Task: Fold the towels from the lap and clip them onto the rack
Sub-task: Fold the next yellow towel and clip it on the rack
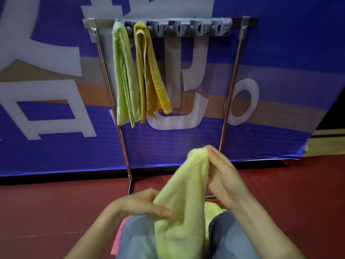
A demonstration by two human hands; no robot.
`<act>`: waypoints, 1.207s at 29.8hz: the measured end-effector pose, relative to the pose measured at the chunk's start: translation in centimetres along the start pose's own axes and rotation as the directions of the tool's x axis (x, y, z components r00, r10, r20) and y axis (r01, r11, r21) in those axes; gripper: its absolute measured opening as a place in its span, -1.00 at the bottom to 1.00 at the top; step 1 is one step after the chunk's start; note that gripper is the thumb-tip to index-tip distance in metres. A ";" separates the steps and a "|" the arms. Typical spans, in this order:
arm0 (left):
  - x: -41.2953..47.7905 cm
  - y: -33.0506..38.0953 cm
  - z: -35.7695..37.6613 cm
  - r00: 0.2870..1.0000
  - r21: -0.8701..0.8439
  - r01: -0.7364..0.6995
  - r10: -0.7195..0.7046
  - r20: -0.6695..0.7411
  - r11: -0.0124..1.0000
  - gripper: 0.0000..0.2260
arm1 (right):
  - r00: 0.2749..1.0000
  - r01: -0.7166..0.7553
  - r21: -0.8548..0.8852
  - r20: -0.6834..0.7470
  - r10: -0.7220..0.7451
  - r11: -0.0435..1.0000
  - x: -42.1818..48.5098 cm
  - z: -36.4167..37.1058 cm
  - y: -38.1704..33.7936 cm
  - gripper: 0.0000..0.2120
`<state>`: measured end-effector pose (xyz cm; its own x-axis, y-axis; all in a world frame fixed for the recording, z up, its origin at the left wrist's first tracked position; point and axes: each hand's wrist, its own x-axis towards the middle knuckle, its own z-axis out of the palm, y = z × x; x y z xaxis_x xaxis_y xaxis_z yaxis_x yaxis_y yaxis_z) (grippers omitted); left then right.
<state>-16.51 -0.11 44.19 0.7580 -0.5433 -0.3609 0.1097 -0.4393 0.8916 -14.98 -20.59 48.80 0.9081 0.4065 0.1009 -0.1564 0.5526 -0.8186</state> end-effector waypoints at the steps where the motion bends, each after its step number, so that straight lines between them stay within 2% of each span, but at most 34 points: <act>1: 0.1 -0.7 0.3 0.999 -0.089 -0.027 0.023 -0.040 0.996 -0.49 | 1.000 0.020 0.018 -0.002 -0.020 1.000 0.1 -0.3 -0.5 -0.52; 3: 0.4 -1.4 1.0 0.985 -0.303 -0.115 0.069 -0.157 0.946 -0.51 | 0.999 0.038 0.023 -0.007 -0.038 0.999 0.1 -0.9 -1.4 -0.52; 5: 0.7 -1.3 1.3 0.956 -0.445 -0.220 0.101 -0.277 0.868 -0.47 | 0.999 0.036 -0.013 -0.025 -0.036 0.999 -0.1 -1.8 -1.9 -0.50; 9: 0.8 0.7 1.7 0.912 -0.520 -0.364 0.183 -0.367 0.773 -0.45 | 0.990 -0.037 -0.066 -0.135 0.028 0.997 -1.1 -4.9 -1.4 -0.49; 12: 0.6 2.5 1.6 0.929 -0.485 -0.355 0.241 -0.281 0.799 -0.46 | 0.959 -0.215 -0.091 -0.206 0.193 0.972 -2.0 -6.1 0.0 -0.37; 15: 0.8 3.8 1.3 0.950 -0.381 -0.308 0.261 -0.171 0.872 -0.47 | 0.907 -0.395 -0.135 -0.217 0.362 0.909 -2.4 -6.4 1.2 -0.46; 17: 0.8 4.6 1.1 0.957 -0.317 -0.290 0.274 -0.097 0.903 -0.52 | 0.880 -0.466 -0.169 -0.184 0.437 0.868 -2.1 -6.2 1.6 -0.45; 22: 0.5 6.0 0.8 0.970 -0.208 -0.234 0.241 0.008 0.950 -0.60 | 0.864 -0.496 -0.389 -0.127 0.488 0.777 -0.2 -4.1 2.3 -0.33; 24: 0.3 6.1 0.8 0.972 -0.182 -0.225 0.233 0.027 0.957 -0.60 | 0.854 -0.504 -0.454 -0.132 0.503 0.735 0.3 -3.2 2.4 -0.22; 30: 0.0 6.5 0.7 0.971 -0.161 -0.202 0.219 0.099 0.966 -0.66 | 0.813 -0.531 -0.567 -0.130 0.568 0.630 0.4 -3.6 2.4 -0.36; 33: -0.2 6.6 0.4 0.968 -0.163 -0.210 0.229 0.107 0.964 -0.67 | 0.836 -0.502 -0.495 -0.065 0.546 0.709 -0.1 -4.0 2.3 -0.51; 36: -0.3 6.4 0.1 0.970 -0.151 -0.204 0.220 0.101 0.967 -0.63 | 0.940 -0.328 -0.282 -0.008 0.340 0.902 -0.3 -4.3 2.0 -0.84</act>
<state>-16.09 -2.84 50.00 0.6949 -0.6959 -0.1811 0.0488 -0.2057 0.9774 -13.95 -22.75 44.76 0.8040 0.5643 -0.1877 -0.3293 0.1597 -0.9306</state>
